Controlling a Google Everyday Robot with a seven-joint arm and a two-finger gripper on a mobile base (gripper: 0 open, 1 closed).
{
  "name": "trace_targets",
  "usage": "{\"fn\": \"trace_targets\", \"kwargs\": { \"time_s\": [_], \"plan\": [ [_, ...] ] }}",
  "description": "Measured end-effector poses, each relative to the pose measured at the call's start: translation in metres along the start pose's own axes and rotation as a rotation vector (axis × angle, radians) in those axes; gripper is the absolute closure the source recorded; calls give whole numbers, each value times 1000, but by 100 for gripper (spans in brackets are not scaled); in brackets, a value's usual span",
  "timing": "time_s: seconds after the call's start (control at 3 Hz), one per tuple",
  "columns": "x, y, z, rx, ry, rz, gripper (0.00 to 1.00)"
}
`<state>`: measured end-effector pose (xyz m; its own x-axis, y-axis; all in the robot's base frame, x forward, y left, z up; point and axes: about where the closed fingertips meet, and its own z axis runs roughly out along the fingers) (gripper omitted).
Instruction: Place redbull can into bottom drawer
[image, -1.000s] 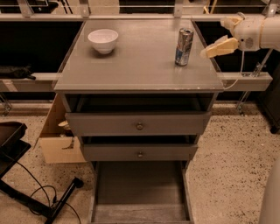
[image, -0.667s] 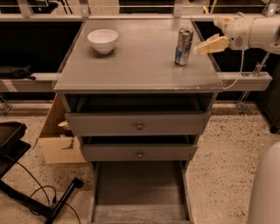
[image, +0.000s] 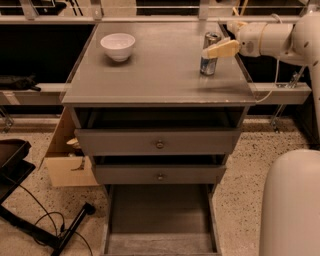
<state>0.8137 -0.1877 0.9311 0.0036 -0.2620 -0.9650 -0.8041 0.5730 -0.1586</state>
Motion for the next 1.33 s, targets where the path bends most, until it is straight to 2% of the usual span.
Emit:
{"fn": "trace_targets", "kwargs": {
  "time_s": [0.33, 0.67, 1.33],
  "plan": [
    [9, -1, 21, -4, -49, 77, 16],
    [17, 1, 35, -12, -99, 126, 39],
    [17, 2, 37, -14, -105, 131, 86]
  ]
}}
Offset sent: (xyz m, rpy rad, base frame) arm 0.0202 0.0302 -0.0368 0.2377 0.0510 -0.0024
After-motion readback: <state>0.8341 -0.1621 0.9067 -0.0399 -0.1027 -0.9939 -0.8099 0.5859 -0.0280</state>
